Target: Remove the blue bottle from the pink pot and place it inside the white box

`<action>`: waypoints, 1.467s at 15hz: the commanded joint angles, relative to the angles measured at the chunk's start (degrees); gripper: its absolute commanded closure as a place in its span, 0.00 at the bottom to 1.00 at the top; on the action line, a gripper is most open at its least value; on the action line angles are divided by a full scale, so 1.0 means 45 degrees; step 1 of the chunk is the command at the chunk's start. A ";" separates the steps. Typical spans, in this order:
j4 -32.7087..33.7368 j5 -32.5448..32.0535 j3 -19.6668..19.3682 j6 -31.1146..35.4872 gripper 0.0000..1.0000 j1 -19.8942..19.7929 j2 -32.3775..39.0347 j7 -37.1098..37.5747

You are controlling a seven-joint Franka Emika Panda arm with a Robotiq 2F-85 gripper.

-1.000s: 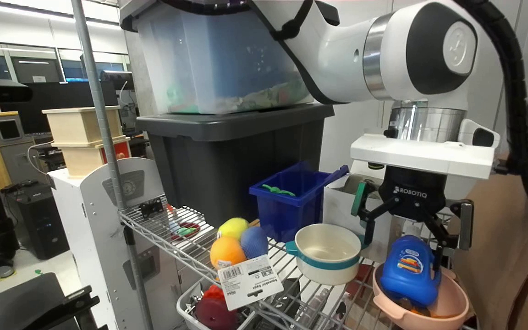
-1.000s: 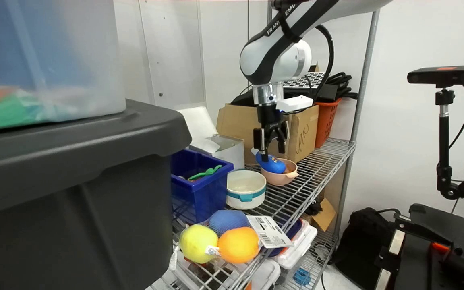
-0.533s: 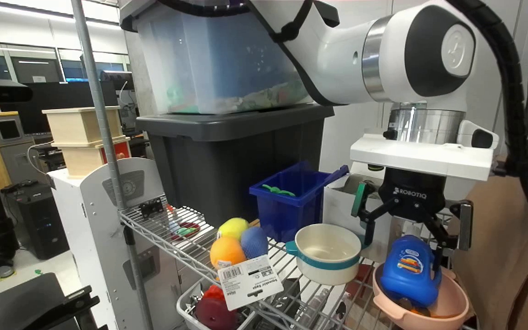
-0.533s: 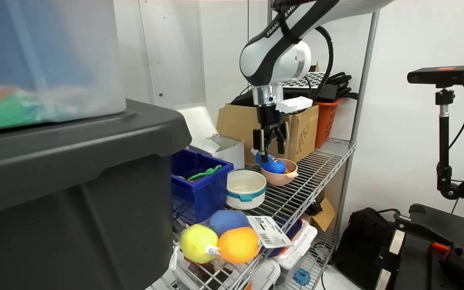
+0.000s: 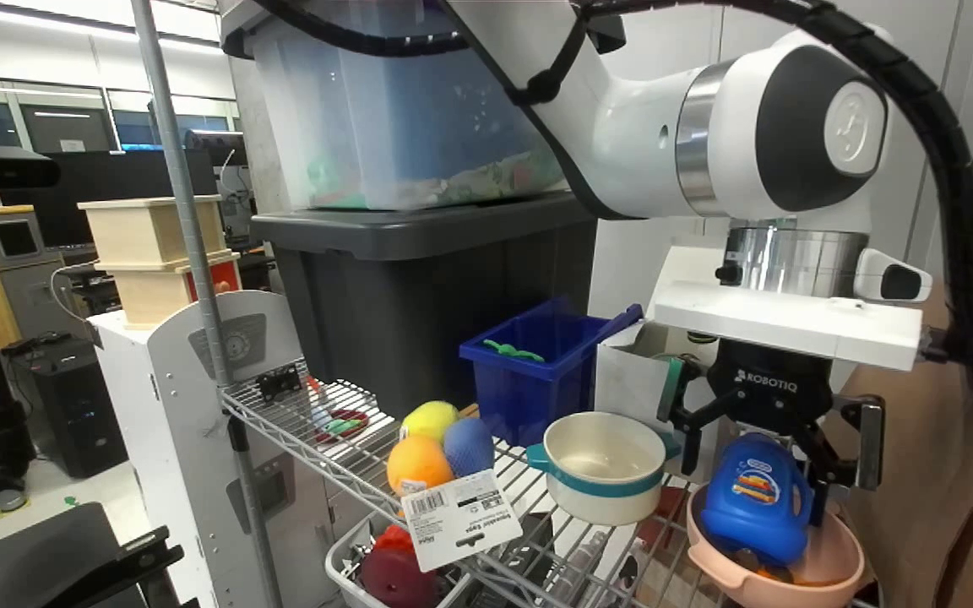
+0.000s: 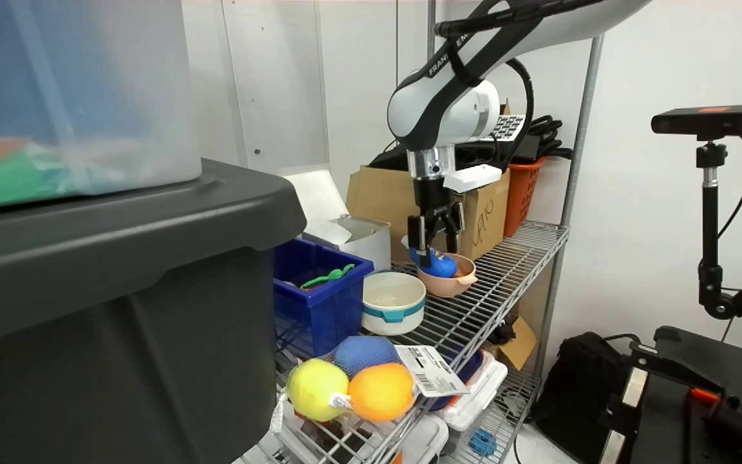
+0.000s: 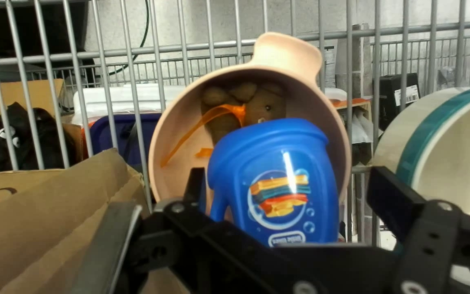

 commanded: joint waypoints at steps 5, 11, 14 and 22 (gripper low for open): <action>0.0905 -0.0009 0.0031 0.0101 0.00 -0.0066 0.0720 0.0079; 0.1303 0.0028 0.0051 0.0103 0.42 -0.0122 0.1053 0.0082; 0.1390 0.0101 0.0131 0.0028 0.58 -0.0176 0.0961 -0.0014; 0.1312 0.0146 0.0189 0.0079 0.58 -0.0360 0.0735 -0.0190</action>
